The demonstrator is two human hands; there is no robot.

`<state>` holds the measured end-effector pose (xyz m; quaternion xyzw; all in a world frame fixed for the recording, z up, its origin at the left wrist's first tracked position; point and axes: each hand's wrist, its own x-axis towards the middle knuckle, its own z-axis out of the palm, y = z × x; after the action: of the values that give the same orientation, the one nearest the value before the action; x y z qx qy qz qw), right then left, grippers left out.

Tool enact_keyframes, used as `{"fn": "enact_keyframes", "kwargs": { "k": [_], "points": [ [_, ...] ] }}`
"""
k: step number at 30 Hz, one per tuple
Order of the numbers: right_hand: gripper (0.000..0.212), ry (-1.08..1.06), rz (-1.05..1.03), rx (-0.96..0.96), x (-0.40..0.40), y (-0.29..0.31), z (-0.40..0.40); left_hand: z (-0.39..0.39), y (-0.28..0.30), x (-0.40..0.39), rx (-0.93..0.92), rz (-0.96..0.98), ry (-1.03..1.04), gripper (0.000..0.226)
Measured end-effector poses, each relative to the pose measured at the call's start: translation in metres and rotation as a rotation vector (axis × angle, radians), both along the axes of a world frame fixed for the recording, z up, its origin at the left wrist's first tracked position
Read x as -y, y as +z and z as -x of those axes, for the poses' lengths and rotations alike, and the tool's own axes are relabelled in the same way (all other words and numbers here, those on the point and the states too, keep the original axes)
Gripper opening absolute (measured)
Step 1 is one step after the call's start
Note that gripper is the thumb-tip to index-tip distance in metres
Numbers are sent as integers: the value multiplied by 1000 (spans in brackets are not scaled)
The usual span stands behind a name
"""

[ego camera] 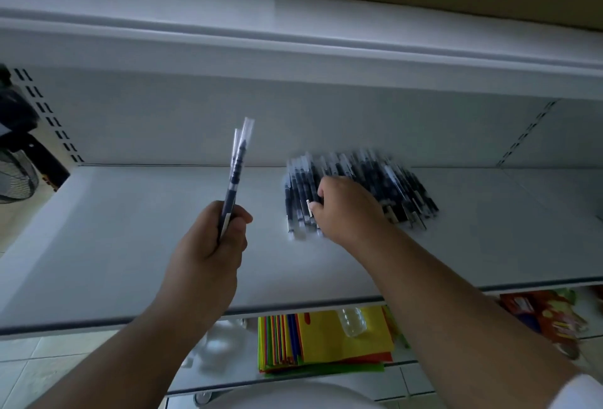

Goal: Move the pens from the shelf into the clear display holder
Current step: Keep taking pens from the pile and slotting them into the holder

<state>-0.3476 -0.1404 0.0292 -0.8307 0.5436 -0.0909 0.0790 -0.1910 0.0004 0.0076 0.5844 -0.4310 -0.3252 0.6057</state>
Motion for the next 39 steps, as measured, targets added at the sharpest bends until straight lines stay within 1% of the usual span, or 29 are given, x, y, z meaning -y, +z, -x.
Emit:
{"fn": "enact_keyframes", "kwargs": {
  "k": [2, 4, 6, 8, 12, 18, 20, 22, 24, 26, 32, 34, 37, 39],
  "points": [
    [18, -35, -41, -68, 5, -3, -6, -1, 1, -3, -8, -6, 26, 17],
    [18, -74, -60, -114, 9, -4, -10, -3, 0, -7, -1, -31, 24, 26],
    [29, -102, -58, -134, 11, -5, -15, -3, -1, -10, 21, -54, 18, 29],
    [35, -115, -80, -148, 10, -2, -18, -3, -3, -13, 37, -71, 6, 30],
    [31, -135, -126, -215, 9, 4, -26, -4, -4, -17, 13, -74, -13, 16],
    [29, -124, -83, -201, 5, -2, -22, -7, -8, -20, -5, -79, -41, 21],
    [21, -135, -74, -170, 3, -4, -19, -6, -9, -20, -10, -83, -51, 18],
    [15, -156, -65, -102, 0, -4, -15, -6, -10, -20, -14, -76, -55, 18],
    [18, -163, -17, -12, -2, -6, -9, -5, -12, -20, -1, -78, -56, 19],
    [21, -143, -2, 122, -5, -8, -2, -3, -12, -19, 2, -83, -54, 21],
    [8, -106, -110, 572, -17, -7, 16, 8, -10, -9, -38, -97, -18, 28],
    [18, -105, -184, 685, -22, -5, 24, 15, -10, -5, -70, -83, -30, 29],
    [22, -121, -330, 916, -33, 4, 45, 33, -11, 3, -137, -60, -87, 31],
    [24, -145, -366, 1033, -41, 10, 64, 48, -12, 10, -170, -57, -137, 28]
  ]
}}
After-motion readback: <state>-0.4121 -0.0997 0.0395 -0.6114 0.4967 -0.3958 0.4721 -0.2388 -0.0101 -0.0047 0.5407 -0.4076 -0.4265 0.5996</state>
